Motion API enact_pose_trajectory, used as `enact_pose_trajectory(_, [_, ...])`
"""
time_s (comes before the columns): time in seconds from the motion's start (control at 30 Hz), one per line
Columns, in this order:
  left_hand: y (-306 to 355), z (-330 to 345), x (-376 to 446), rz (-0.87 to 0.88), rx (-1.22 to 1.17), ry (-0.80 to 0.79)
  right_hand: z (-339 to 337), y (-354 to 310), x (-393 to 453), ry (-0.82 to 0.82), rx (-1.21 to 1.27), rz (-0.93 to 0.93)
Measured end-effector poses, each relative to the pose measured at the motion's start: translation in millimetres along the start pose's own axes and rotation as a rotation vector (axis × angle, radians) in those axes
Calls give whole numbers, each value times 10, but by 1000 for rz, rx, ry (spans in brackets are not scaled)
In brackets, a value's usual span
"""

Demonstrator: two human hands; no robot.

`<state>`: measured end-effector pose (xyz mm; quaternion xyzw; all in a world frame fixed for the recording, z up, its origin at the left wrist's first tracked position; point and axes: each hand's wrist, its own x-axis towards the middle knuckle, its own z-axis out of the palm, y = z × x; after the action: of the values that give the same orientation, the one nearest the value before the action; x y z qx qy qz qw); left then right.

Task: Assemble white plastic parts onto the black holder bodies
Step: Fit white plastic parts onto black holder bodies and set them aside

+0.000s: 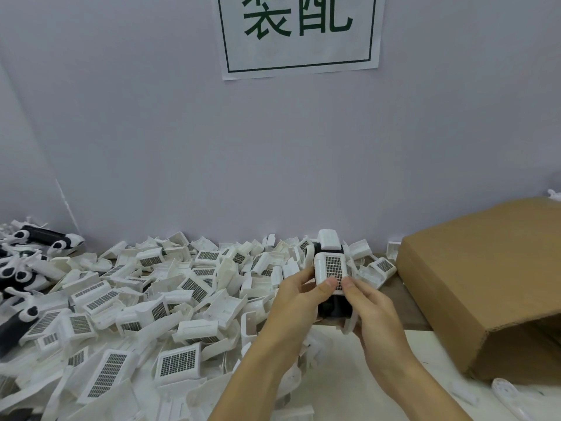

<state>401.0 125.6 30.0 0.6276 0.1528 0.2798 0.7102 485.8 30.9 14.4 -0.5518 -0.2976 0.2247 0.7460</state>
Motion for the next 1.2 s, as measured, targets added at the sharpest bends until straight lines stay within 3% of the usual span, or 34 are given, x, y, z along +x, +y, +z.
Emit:
enact_pose_trajectory(0.17, [-13,-12,0,-6,64,82,30,9,-29,44,-143,-68])
enact_pose_trajectory(0.47, [37,18,-13,-21,14,145,36,34,-40,111,-179,-146])
enact_pose_trajectory(0.57, [35,21,-15,-6,-2,95,43,74,-43,159,-318,-179])
enact_pose_trajectory(0.73, [25,47,-47,-24,-174,-152,94,39,-96,150,-482,-242])
enact_pose_trajectory(0.93, [44,30,-29,-17,-213,-156,42,26,-80,218,-561,-317])
enact_pose_trajectory(1.0, [27,25,-24,-20,-180,-106,2,22,-57,264,-505,-288])
enact_pose_trajectory(1.1, [7,39,-6,-31,34,143,-85,1,-1,324,-392,-234])
enact_pose_trajectory(1.2, [48,12,-1,69,63,318,-167,-22,44,391,-336,-175])
